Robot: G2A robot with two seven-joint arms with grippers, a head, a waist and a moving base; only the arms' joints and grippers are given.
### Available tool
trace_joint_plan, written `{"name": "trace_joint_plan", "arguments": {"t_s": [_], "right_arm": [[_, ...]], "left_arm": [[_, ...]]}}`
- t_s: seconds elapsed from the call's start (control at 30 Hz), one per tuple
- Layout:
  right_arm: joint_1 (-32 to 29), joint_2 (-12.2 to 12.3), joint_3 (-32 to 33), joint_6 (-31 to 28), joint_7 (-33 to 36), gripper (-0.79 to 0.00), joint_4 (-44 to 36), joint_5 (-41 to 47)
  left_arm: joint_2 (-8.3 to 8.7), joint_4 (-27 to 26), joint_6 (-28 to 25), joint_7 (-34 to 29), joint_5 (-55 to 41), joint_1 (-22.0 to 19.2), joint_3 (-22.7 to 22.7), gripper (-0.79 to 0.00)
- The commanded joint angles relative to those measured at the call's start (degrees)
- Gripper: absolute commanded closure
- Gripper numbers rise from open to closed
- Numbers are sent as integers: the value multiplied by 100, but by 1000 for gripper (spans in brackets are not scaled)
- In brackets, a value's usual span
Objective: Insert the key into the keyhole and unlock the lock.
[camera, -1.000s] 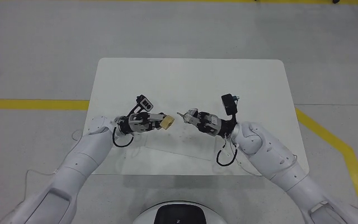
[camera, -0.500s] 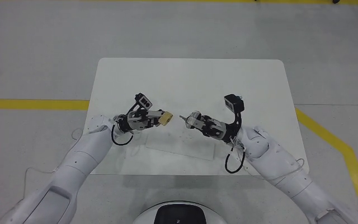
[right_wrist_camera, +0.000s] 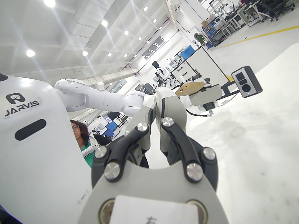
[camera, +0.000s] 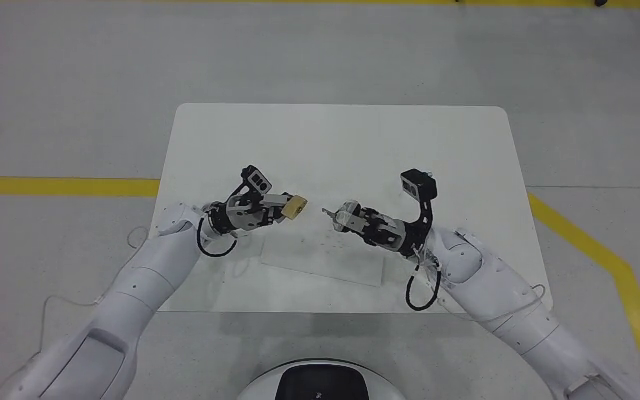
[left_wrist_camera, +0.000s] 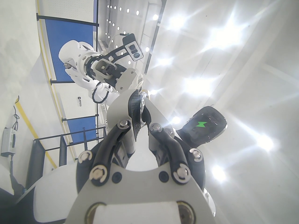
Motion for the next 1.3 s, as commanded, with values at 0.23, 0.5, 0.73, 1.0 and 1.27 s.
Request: {"name": "trace_joint_plan", "arguments": {"t_s": [0.23,0.5,0.73,1.0,1.27], "right_arm": [[200,-22,-307,934,1872,0,-226,2916],[145,235,292,3224,2940,0,-552,3092],[-468,596,1301,4946,2758,0,-1701,2347],[-874,777,1893,6907,2471,0,-2822,1781],[-753,687,1791,7520,2261,0,-2879,2037]], "left_arm": [[84,-527,226,6,-1,400,-381,0],[133,-618,278,194,553,462,-555,0],[136,-730,372,391,923,498,-611,0],[121,-795,495,476,1201,531,-642,0],[99,-827,536,505,1350,543,-696,0]]}}
